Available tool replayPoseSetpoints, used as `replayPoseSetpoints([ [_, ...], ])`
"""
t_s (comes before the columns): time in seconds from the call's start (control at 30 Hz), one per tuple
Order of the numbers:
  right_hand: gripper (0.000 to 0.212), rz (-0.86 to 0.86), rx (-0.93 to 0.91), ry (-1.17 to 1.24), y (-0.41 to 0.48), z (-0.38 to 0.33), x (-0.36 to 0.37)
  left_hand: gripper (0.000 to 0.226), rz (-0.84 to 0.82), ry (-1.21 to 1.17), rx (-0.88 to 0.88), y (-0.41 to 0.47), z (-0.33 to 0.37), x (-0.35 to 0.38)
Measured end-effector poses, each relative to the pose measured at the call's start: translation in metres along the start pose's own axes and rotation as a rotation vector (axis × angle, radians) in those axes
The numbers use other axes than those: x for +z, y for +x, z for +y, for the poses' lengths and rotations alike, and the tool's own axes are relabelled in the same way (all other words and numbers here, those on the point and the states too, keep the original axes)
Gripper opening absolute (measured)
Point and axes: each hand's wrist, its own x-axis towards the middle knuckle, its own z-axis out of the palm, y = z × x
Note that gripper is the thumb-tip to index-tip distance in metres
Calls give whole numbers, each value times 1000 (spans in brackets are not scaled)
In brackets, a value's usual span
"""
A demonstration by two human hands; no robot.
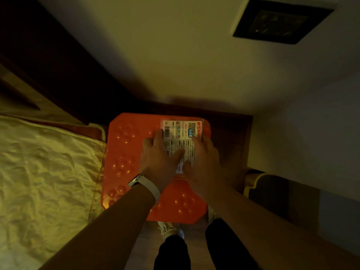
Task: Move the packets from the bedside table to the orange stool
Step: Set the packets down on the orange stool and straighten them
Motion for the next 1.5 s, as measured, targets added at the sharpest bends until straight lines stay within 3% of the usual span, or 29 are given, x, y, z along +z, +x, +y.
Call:
replayPoseSetpoints([
  [0.23,67,-11,-36,54,-12,11,-4,72,-1,-17,9,-15,-8,-6],
  [0.43,80,-52,-69,-109,-32,25,0,69,-66,87,269,-43,-29,-14],
  [0.57,83,-90,-101,-198,-41,29,4,62,-78,130,351,-54,-43,-15],
  [1.17,61,-15,-102,-186,-42,24,9,45,-29,85,259,-51,-45,-14],
  [1.37,60,-24,-113,-165,-37,24,8,41,-19,43,212,-44,-41,-19],
  [1.5,68,-60,-115,-132,-35,26,-1,51,-96,60,232,-42,-43,-24],
])
